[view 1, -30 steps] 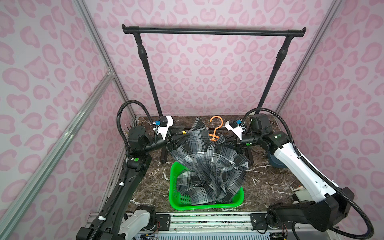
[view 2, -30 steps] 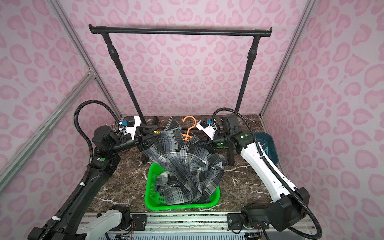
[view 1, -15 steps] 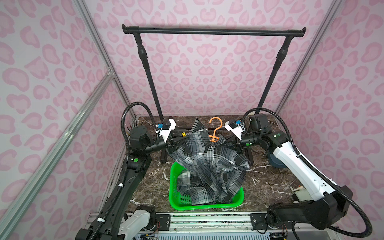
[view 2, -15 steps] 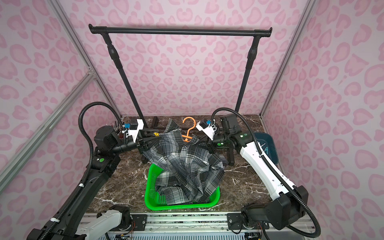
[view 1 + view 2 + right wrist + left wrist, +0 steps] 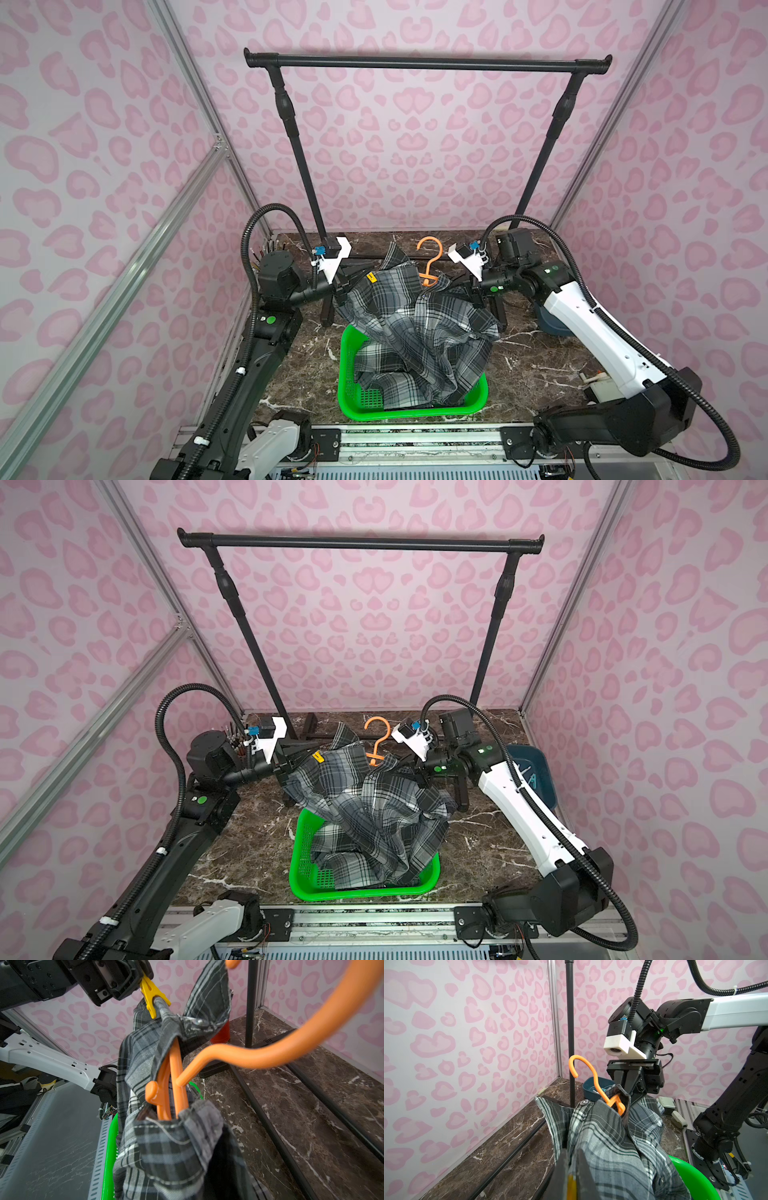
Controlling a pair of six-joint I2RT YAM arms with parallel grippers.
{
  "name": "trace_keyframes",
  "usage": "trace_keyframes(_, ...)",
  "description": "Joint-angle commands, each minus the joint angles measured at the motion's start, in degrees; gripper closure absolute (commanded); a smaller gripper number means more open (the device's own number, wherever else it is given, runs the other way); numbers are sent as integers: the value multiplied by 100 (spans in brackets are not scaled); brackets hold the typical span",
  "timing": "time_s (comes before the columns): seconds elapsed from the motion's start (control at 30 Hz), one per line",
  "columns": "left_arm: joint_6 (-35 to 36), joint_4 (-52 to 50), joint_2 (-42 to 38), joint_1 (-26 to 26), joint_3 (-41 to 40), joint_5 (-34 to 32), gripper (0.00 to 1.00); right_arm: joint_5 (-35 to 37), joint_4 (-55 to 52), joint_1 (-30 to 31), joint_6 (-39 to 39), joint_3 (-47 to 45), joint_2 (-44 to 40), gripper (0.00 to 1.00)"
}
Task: Remove the clothespins securing long-sleeve shirts to the hanger
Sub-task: Remove the clamp from the hanger, then place the hanger in the bin.
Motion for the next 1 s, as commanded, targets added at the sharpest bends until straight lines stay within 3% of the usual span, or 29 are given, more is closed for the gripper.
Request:
trace_keyframes(0.0, 13, -75, -12, -16, 72, 165, 97, -75, 249, 8, 124, -42, -20, 100)
trace_keyframes(0.17, -295, 370, -195, -14, 196, 192, 97, 697, 18, 229, 166, -8, 242, 100)
trace_keyframes(0.53, -729, 743, -280, -16, 282, 189, 97, 890, -121, 797, 250, -391, 640, 100)
trace_keyframes(0.77, -1308, 1299, -539, -60, 14, -14, 97, 1648, 200, 1266, 898, -1327, 469, 100)
trace_keyframes(0.83, -1332, 1265, -616, -84, -49, -99, 97, 1909, 252, 1384, 1041, -1462, 372, 90)
trace_keyframes(0.97, -1445, 1256, -693, -110, -173, -349, 97, 2358, 403, 1432, 1259, -1504, -19, 53)
